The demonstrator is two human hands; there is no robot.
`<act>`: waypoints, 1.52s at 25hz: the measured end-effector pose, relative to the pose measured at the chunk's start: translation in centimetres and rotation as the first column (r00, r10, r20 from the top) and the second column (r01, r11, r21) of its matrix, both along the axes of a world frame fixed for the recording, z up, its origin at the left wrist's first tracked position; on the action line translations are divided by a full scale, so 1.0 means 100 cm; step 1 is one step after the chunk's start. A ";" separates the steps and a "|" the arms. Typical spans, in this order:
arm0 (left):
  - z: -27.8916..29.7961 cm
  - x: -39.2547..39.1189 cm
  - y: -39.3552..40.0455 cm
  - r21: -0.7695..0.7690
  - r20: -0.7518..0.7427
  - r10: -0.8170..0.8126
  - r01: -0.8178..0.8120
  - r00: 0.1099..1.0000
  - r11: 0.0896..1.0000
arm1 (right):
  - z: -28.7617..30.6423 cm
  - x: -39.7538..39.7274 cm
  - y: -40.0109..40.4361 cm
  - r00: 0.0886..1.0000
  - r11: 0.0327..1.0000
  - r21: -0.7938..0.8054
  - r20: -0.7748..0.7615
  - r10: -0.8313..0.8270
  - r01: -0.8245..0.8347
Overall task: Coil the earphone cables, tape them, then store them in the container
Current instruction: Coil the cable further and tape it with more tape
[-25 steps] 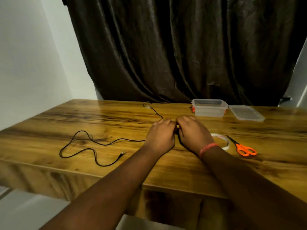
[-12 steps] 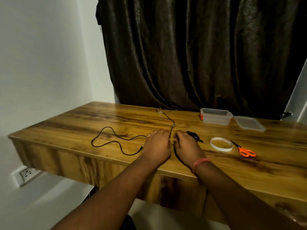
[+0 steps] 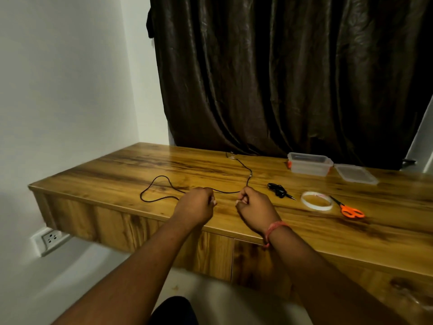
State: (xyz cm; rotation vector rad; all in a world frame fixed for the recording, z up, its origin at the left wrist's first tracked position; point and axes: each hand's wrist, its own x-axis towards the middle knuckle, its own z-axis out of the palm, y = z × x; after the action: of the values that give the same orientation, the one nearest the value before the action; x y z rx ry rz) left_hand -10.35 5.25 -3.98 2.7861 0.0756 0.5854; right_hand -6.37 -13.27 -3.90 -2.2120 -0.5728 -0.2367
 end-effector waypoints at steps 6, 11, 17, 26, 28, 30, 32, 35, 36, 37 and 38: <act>0.014 0.005 -0.049 -0.622 0.216 0.033 0.111 0.976 0.775 | 0.004 -0.009 -0.009 0.968 0.943 0.312 -0.179 0.175 -0.113; 0.035 0.003 -0.081 -0.848 0.273 0.001 0.240 0.962 0.473 | 0.009 -0.009 -0.019 0.900 0.702 0.702 -0.224 0.375 -0.117; 0.045 -0.002 -0.089 -0.840 0.199 -0.142 0.243 0.970 0.485 | 0.011 -0.003 -0.040 0.935 0.695 0.715 -0.191 0.300 -0.077; 0.041 0.011 -0.106 -0.875 0.105 -0.422 0.285 0.900 0.390 | 0.054 0.028 -0.090 0.847 0.993 -0.116 0.528 0.063 -0.002; 0.039 0.014 -0.109 -0.937 0.129 -0.476 0.264 0.870 0.230 | 0.047 0.030 -0.092 0.828 0.990 -0.137 0.559 0.044 0.039; 0.030 0.017 -0.109 -0.952 0.124 -0.510 0.247 0.851 0.180 | 0.032 0.031 -0.088 0.834 0.992 -0.122 0.551 0.038 0.035; 0.021 0.019 -0.108 -0.955 0.112 -0.527 0.237 0.842 0.177 | 0.016 0.035 -0.084 0.841 0.990 -0.137 0.537 0.061 0.016; 0.015 0.026 -0.107 -0.967 0.147 -0.528 0.235 0.836 0.102 | 0.012 0.038 -0.076 0.855 0.989 -0.149 0.516 0.059 0.021; 0.016 0.028 -0.107 -0.968 0.175 -0.519 0.241 0.837 0.062 | 0.012 0.038 -0.074 0.862 0.989 -0.146 0.505 0.047 0.031; 0.017 0.030 -0.106 -0.967 0.209 -0.505 0.254 0.837 0.021 | 0.012 0.038 -0.072 0.870 0.988 -0.145 0.492 0.033 0.045; 0.017 0.032 -0.106 -0.963 0.245 -0.487 0.268 0.838 -0.025 | 0.011 0.041 -0.071 0.878 0.987 -0.149 0.478 0.017 0.062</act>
State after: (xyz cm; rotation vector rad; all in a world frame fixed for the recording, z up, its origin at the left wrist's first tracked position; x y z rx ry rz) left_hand -7.12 -5.33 -2.28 1.2853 -0.2111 0.0082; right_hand -2.30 -20.34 -2.84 -2.3216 -0.8580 -0.7930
